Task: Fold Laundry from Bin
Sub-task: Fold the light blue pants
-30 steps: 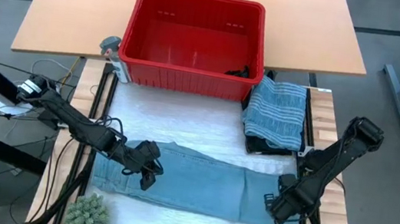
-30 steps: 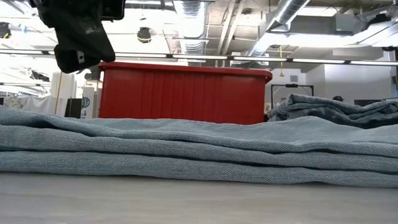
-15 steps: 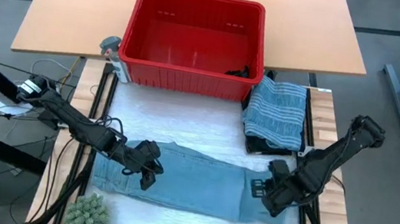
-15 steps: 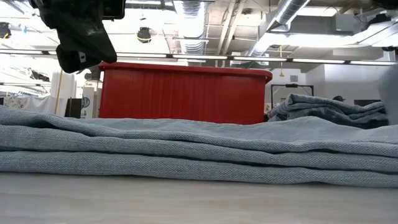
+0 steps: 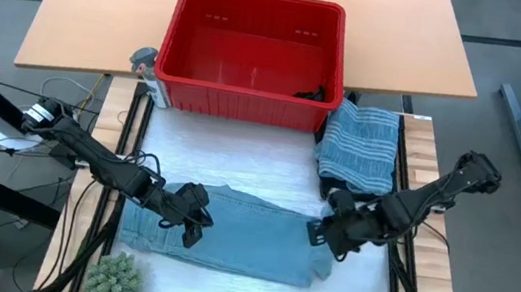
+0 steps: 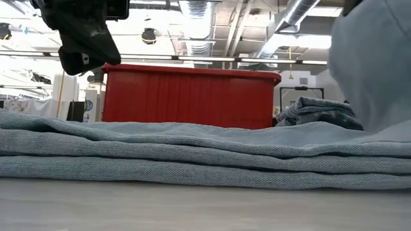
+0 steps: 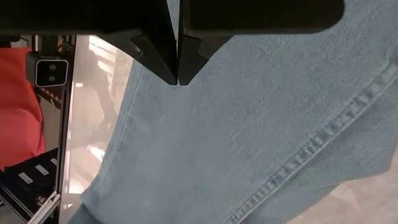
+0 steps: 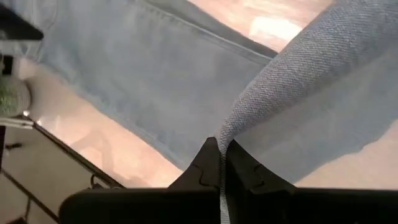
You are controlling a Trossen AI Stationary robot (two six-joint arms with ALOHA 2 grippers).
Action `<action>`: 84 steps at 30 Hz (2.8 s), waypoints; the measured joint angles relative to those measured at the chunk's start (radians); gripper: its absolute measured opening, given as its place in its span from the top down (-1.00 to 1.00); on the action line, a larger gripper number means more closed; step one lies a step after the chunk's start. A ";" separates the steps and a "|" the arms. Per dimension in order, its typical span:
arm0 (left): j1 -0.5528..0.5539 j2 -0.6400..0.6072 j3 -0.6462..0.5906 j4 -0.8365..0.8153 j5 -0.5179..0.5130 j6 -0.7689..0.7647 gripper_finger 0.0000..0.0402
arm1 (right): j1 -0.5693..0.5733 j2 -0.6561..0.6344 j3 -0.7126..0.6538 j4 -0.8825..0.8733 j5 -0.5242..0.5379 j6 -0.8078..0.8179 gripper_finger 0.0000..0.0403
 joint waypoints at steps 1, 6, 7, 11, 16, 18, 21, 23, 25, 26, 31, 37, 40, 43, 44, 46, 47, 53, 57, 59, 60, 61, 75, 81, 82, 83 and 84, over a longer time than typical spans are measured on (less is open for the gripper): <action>0.000 0.000 0.000 0.000 -0.001 0.000 1.00 | -0.010 0.006 0.000 0.016 -0.005 -0.027 0.88; 0.000 0.000 0.000 0.001 -0.010 0.000 1.00 | -0.048 0.082 0.000 0.112 -0.109 -0.176 0.88; 0.000 0.000 0.000 0.002 -0.011 0.000 1.00 | -0.056 0.102 0.000 0.123 -0.134 -0.196 0.88; 0.000 0.000 0.000 0.002 -0.016 0.000 1.00 | -0.079 0.177 0.000 0.175 -0.216 -0.258 0.88; 0.000 0.000 0.000 0.002 -0.019 0.000 1.00 | -0.093 0.236 0.000 0.310 -0.238 -0.312 0.88; 0.000 0.000 0.000 0.002 -0.026 0.000 1.00 | -0.100 0.246 0.000 0.363 -0.238 -0.328 0.88; 0.000 0.000 0.000 0.002 -0.037 0.000 1.00 | -0.110 0.251 0.000 0.401 -0.237 -0.340 0.88; 0.000 0.000 0.000 0.002 -0.045 0.001 1.00 | -0.119 0.260 0.000 0.399 -0.236 -0.342 0.88; 0.000 0.000 0.000 0.002 -0.054 0.001 1.00 | -0.125 0.265 0.000 0.391 -0.223 -0.341 0.81; 0.000 0.000 0.000 0.002 -0.062 0.001 1.00 | -0.127 0.270 0.000 0.392 -0.210 -0.341 0.77; 0.000 0.000 0.000 0.008 -0.071 0.009 1.00 | -0.158 0.284 0.000 0.436 -0.205 -0.385 0.65; 0.000 0.000 0.000 0.007 -0.071 0.009 1.00 | -0.168 0.283 0.000 0.445 -0.205 -0.405 0.63; 0.000 0.000 0.000 0.007 -0.079 0.009 1.00 | -0.168 0.283 0.000 0.480 -0.205 -0.448 0.62; 0.000 0.000 0.000 0.007 -0.080 0.009 1.00 | -0.170 0.283 0.000 0.513 -0.205 -0.491 0.62; 0.000 0.000 0.000 0.007 -0.080 0.009 1.00 | -0.172 0.283 0.000 0.515 -0.205 -0.496 0.62; 0.000 0.000 0.000 0.007 -0.080 0.009 1.00 | -0.176 0.283 0.000 0.499 -0.204 -0.493 0.62; 0.000 0.000 0.000 0.007 -0.080 0.009 1.00 | -0.176 0.283 0.000 0.483 -0.203 -0.485 0.62; 0.000 0.000 0.000 0.006 -0.080 0.009 1.00 | -0.095 0.283 0.000 0.291 -0.186 -0.314 0.61; 0.000 0.000 0.000 0.006 -0.080 0.016 1.00 | 0.002 0.283 0.000 0.111 -0.184 -0.141 0.54; 0.000 0.000 0.000 0.006 -0.079 0.026 1.00 | 0.049 0.283 0.000 0.025 -0.216 -0.058 0.42; 0.000 0.000 0.000 0.005 -0.079 0.030 1.00 | 0.074 0.283 0.000 -0.014 -0.233 -0.012 0.33; 0.000 0.000 0.000 0.006 -0.079 0.031 1.00 | 0.100 0.283 0.000 -0.048 -0.245 0.040 0.23; 0.000 0.000 0.000 0.009 -0.060 0.026 1.00 | 0.268 0.188 -0.261 0.200 -0.165 0.515 -0.57; 0.000 0.000 0.000 0.009 -0.051 0.018 1.00 | 0.247 0.174 -0.408 0.374 -0.156 0.531 -0.58; 0.000 0.000 0.000 0.009 -0.051 0.017 1.00 | 0.241 0.179 -0.421 0.397 -0.156 0.531 -0.58; 0.000 0.000 0.000 0.009 -0.051 0.017 1.00 | 0.235 0.181 -0.436 0.427 -0.156 0.529 -0.58; 0.000 0.000 0.000 0.009 -0.051 0.011 1.00 | 0.229 0.183 -0.453 0.465 -0.156 0.521 -0.58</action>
